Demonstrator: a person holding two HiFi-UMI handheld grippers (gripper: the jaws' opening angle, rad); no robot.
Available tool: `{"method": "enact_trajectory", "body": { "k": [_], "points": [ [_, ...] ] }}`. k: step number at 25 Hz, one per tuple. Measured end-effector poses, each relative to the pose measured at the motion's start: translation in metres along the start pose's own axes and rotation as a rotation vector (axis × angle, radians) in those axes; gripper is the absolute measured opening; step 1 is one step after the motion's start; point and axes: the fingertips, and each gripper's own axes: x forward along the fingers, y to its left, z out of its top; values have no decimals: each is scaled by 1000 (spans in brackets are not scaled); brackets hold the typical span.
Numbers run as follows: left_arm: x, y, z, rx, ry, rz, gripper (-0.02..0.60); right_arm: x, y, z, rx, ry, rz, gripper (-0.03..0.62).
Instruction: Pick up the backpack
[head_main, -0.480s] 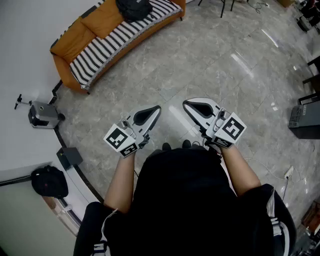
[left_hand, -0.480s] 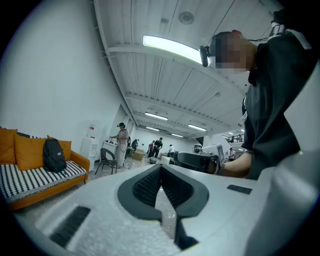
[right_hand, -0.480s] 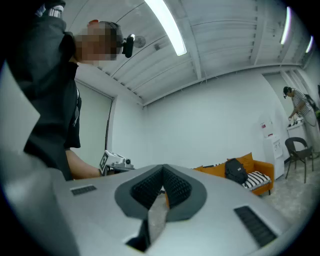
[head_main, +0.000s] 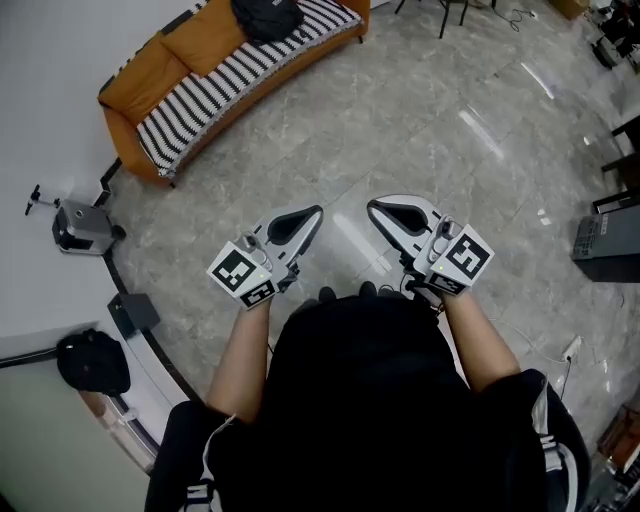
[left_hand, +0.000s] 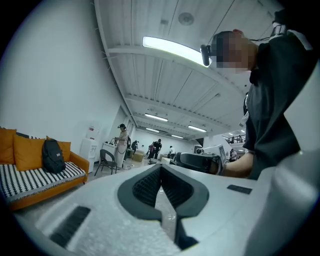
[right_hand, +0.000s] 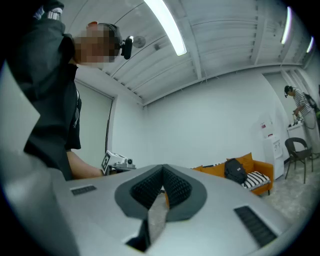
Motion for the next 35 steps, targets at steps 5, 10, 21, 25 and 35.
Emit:
{"method": "enact_trajectory", "body": {
  "k": [5,10,21,25,35],
  "points": [
    [-1,0,-1,-20,-11,6,6,-3,1,2,38,-17,46,26],
    [2,-11,-1,-30,-27,-39,6,-7,9,-7,67,7,113,28],
    [29,-27,-16,19,72,-13,6,-44,-18,-1,97,-41,72,28],
    [43,-35,-20,30,90,-19,6,-62,-31,-1,84,-40,54,28],
    [75,-31,-31,16,104,-61,6,-91,-63,-7,59,-10,4,28]
  ]
}}
